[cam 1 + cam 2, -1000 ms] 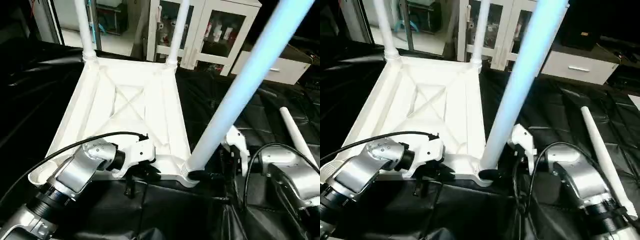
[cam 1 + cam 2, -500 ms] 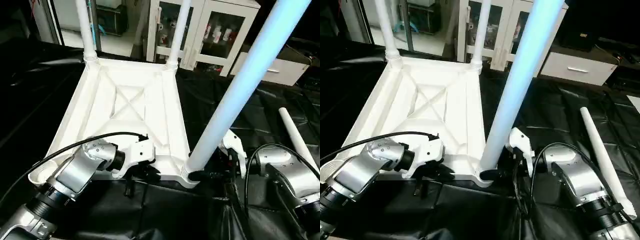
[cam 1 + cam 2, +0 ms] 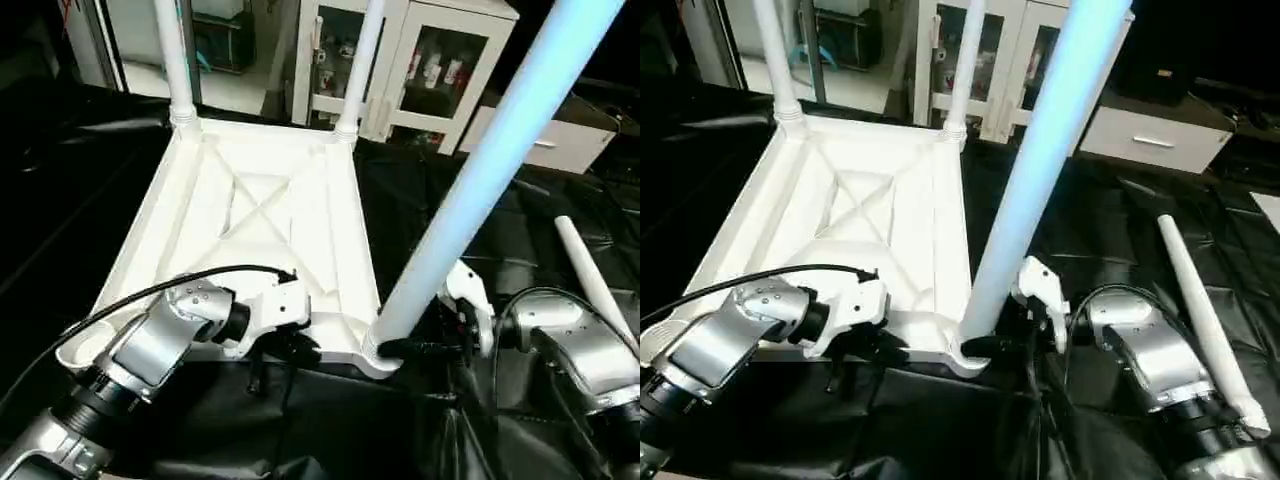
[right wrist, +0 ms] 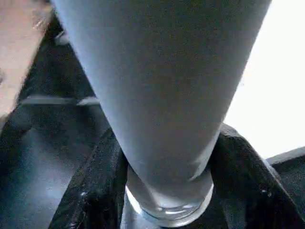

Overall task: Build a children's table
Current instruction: Rotate leg to tighten

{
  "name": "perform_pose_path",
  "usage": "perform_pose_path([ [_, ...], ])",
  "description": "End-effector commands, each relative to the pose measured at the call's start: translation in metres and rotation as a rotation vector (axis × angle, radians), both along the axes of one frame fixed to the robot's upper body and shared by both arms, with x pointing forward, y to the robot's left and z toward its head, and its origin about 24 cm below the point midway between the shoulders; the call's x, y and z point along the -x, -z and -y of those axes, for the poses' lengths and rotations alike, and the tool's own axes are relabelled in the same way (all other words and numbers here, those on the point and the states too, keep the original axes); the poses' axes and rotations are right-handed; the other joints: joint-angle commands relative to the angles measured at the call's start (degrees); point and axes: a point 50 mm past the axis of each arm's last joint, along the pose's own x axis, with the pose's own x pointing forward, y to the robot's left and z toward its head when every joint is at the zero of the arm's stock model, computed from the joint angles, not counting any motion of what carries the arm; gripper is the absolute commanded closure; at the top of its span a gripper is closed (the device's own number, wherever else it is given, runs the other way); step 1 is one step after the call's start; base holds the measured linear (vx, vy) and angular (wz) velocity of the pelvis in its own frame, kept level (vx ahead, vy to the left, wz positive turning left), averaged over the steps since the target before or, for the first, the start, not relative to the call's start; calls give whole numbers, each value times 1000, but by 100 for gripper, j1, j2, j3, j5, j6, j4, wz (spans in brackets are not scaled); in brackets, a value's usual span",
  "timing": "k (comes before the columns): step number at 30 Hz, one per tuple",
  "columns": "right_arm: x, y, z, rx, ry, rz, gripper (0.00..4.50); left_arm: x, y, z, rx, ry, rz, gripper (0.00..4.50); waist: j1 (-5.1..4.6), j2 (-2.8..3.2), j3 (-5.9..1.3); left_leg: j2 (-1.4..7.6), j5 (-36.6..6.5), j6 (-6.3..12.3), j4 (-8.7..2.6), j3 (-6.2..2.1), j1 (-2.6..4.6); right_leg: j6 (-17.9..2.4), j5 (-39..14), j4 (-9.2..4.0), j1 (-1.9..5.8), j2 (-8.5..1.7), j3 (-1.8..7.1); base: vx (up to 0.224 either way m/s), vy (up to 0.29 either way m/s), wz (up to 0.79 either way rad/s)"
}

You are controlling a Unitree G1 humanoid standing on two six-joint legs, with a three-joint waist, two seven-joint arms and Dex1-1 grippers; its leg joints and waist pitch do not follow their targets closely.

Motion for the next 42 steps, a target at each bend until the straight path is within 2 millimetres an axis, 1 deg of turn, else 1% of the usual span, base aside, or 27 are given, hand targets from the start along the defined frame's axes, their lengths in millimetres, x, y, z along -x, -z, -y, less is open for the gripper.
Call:
perform_pose_path([
  [1, -13, 16, 8, 57, 228, -49, 242, -1, 0, 21, 59, -15, 9, 450, -37, 69, -279, 427, -1250, -159, -470, -237, 126, -1347, -1066, -456, 151, -532, 200, 0, 0, 0],
  [3, -20, 24, 6, 37, 372, -92, 245, -10, -3, 28, 107, -107, 24, 450, -113, 64, -265, 424, -1428, -307, -501, -261, 116, -1202, -1445, -490, 134, -527, 198, -27, 4, -4],
  [4, -20, 24, 6, 37, 372, -92, 245, -10, -3, 28, 107, -107, 24, 450, -132, 63, -264, 416, -1507, -346, -498, -267, 119, -1152, -1599, -499, 126, -528, 197, -52, 11, -13],
  [5, -24, 29, 2, 9, 478, -134, 246, -15, -7, 36, 159, -165, 20, 450, -179, 38, -273, 404, -1607, -399, -514, -305, 77, -983, -1950, -523, 155, -547, 186, -52, 11, -13],
  [7, -26, 30, -2, -5, 525, -147, 247, -18, -10, 41, 183, -192, 19, 450, -192, 50, -266, 404, -1652, -409, -513, -308, 97, -930, -2060, -552, 120, -553, 190, 0, 0, 0],
  [8, -31, 34, -10, -18, 628, -154, 247, -24, -13, 47, 195, -250, 25, 450, -219, 69, -268, 394, -1720, -403, -505, -314, 109, -912, -2116, -565, 95, -549, 197, 0, 0, 0],
  [10, -38, 38, -18, -7, 773, -149, 248, -32, -14, 53, 183, -336, 43, 450, -273, 55, -265, 377, -1775, -458, -512, -319, 107, -892, -2235, -585, 61, -541, 187, 0, 0, 0],
  [11, -43, 42, -27, 18, 875, -125, 248, -41, -11, 57, 132, -421, 104, 450, -329, 97, -286, 378, -1739, -526, -524, -354, 73, -853, -2192, -581, 90, -543, 169, 0, 0, 0],
  [12, -46, 43, -34, 12, 920, -119, 248, -47, -10, 58, 97, -468, 154, 450, -344, 112, -286, 377, -1750, -536, -528, -357, 69, -834, -2130, -584, 74, -535, 171, 0, 0, 0],
  [13, -47, 43, -37, 8, 940, -117, 248, -50, -9, 58, 81, -489, 178, 450, -332, 125, -293, 378, -1821, -547, -518, -351, 119, -829, -2091, -599, 54, -532, 167, 0, 0, 0],
  [15, -50, 43, -49, -22, 1007, -115, 249, -57, -9, 61, 53, -544, 252, 450, -339, 157, -302, 377, -1814, -501, -516, -338, 129, -919, -1595, -588, 57, -518, 160, 0, 0, 0],
  [17, -53, 42, -57, -37, 1061, -104, 249, -60, -9, 64, 53, -560, 279, 450, -346, 151, -299, 384, -1980, -475, -516, -333, 155, -925, -1719, -616, 32, -530, 145, 0, 0, 0],
  [19, -56, 39, -65, -62, 1059, -102, 250, -59, -11, 68, 64, -546, 274, 450, -312, 164, -319, 392, -1762, -414, -523, -320, 136, -925, -1419, -601, 67, -532, 135, 0, 0, 0],
  [21, -59, 33, -73, -101, 1035, -91, 251, -57, -11, 71, 66, -525, 270, 450, -325, 148, -305, 399, -1697, -387, -545, -319, 97, -949, -1271, -580, 89, -515, 125, 0, 0, 0],
  [23, -61, 28, -75, -109, 1023, -52, 251, -57, -10, 71, 60, -514, 268, 450, -317, 169, -311, 405, -1657, -380, -540, -310, 107, -976, -1176, -573, 82, -519, 123, 0, 0, 0],
  [25, -62, 23, -77, -137, 996, -32, 195, -57, -9, 70, 55, -503, 269, 450, -308, 161, -312, 405, -1593, -369, -538, -304, 96, -985, -1113, -568, 93, -525, 120, 0, 0, 0],
  [26, -63, 17, -73, -146, 963, 23, 181, -56, -5, 66, 42, -491, 257, 450, -303, 161, -313, 409, -1528, -343, -535, -297, 90, -995, -1011, -560, 99, -521, 117, 0, 0, 0],
  [28, -63, 14, -70, -175, 950, 15, 175, -55, -5, 64, 39, -487, 250, 450, -308, 141, -304, 410, -1528, -314, -540, -298, 74, -995, -1042, -560, 109, -523, 116, 0, 0, 0],
  [30, -64, 4, -61, -185, 914, 62, 145, -53, -5, 62, 42, -472, 234, 450, -284, 151, -306, 416, -1481, -274, -532, -295, 86, -984, -1085, -560, 121, -531, 117, 0, 0, 0],
  [31, -64, 2, -58, -183, 901, 75, 138, -53, -5, 60, 41, -468, 229, 450, -277, 166, -305, 413, -1422, -258, -531, -290, 80, -993, -1018, -556, 119, -526, 121, 0, 0, 0],
  [33, -64, -1, -53, -167, 885, 91, 120, -51, -4, 59, 40, -449, 221, 450, -265, 152, -315, 412, -1179, -191, -520, -283, 52, -1078, -763, -524, 141, -530, 120, 0, 0, 0],
  [35, -62, -6, -42, -131, 821, 122, 101, -45, -2, 56, 31, -384, 192, 450, -246, 174, -327, 411, -993, -141, -495, -270, 54, -1143, -529, -498, 152, -525, 120, 0, 0, 0],
  [37, -57, -9, -31, -106, 734, 122, 86, -38, 2, 50, 18, -326, 130, 450, -213, 172, -329, 411, -748, -28, -476, -254, 45, -1207, -196, -467, 163, -516, 121, 0, 0, 0],
  [38, -52, -11, -24, -84, 642, 122, 76, -32, 4, 47, 21, -270, 97, 450, -184, 227, -329, 420, -630, 25, -471, -257, 46, -1265, -14, -433, 172, -514, 116, 0, 0, 0],
  [40, -47, -12, -20, -68, 578, 120, 62, -28, 5, 45, 24, -234, 76, 450, -142, 202, -327, 430, -585, 98, -456, -240, 65, -1343, 180, -421, 178, -499, 115, 0, 0, 0],
  [41, -36, -14, -12, -31, 434, 117, 54, -22, 6, 40, 23, -159, 49, 450, -69, 249, -324, 427, -623, 134, -451, -224, 103, -1390, 203, -434, 159, -479, 105, 0, 0, 0],
  [42, -36, -14, -12, -31, 434, 117, 44, -22, 6, 40, 23, -159, 49, 450, -65, 230, -315, 451, -689, 131, -457, -214, 111, -1401, 184, -431, 152, -489, 117, 0, 0, 0],
])
